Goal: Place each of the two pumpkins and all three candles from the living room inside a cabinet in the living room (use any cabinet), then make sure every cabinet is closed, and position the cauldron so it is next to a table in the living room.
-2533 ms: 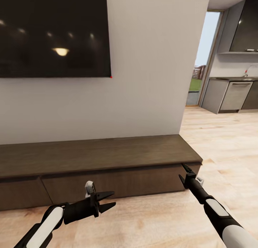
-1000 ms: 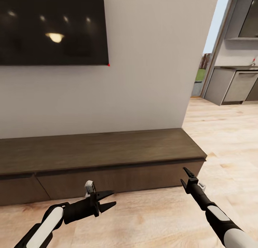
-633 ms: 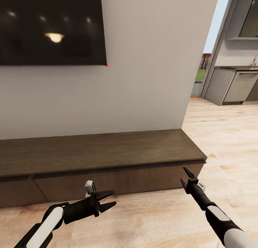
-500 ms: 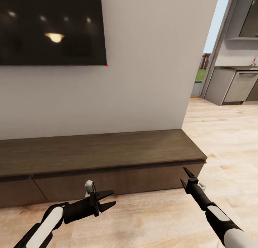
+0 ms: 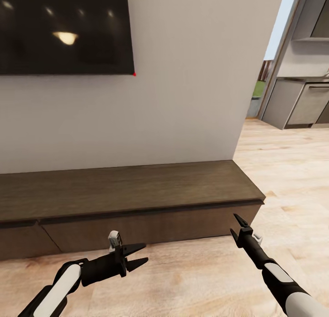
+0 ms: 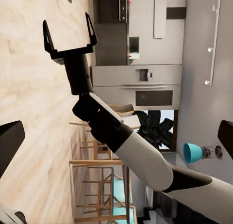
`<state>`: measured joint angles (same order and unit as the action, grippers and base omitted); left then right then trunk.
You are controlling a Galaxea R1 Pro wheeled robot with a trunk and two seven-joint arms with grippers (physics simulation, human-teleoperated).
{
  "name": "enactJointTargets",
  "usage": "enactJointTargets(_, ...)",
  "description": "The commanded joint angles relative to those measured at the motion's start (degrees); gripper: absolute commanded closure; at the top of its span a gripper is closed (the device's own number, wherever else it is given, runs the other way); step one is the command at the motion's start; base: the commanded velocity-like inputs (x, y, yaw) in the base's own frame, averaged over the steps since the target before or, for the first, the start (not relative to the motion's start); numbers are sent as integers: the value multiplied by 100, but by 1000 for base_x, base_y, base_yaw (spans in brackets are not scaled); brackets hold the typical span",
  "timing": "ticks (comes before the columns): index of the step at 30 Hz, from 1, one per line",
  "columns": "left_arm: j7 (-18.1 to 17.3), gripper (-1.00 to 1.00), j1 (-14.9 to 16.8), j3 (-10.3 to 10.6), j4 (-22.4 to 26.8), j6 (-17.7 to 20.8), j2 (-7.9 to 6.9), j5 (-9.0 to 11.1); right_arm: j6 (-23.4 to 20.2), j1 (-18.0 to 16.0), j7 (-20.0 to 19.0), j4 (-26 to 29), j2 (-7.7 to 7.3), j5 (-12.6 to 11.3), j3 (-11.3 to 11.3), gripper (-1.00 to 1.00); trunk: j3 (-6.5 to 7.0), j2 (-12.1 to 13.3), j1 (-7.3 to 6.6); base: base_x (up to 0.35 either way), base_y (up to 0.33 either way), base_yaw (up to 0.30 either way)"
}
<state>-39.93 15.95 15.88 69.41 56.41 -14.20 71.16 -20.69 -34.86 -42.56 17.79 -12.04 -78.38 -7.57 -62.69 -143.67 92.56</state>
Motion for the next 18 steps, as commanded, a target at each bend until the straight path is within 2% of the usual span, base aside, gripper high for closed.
enactJointTargets(1, -15, -100, 4, 6, -4, 19, -4, 8, -50, -3, -6, -4, 0, -46, -8, -100, -5, -2, -1, 0, 0, 0)
enactJointTargets(8, -15, -100, 4, -4, 2, 19, -4, 12, -50, -3, -6, -4, 0, -46, -8, -100, -5, -2, -1, 4, 0, 0)
enactJointTargets(18, -15, -100, 4, 8, 1, 19, -4, 20, -50, -3, 9, -12, 0, -30, -8, -100, -5, -2, -1, 83, 0, 0)
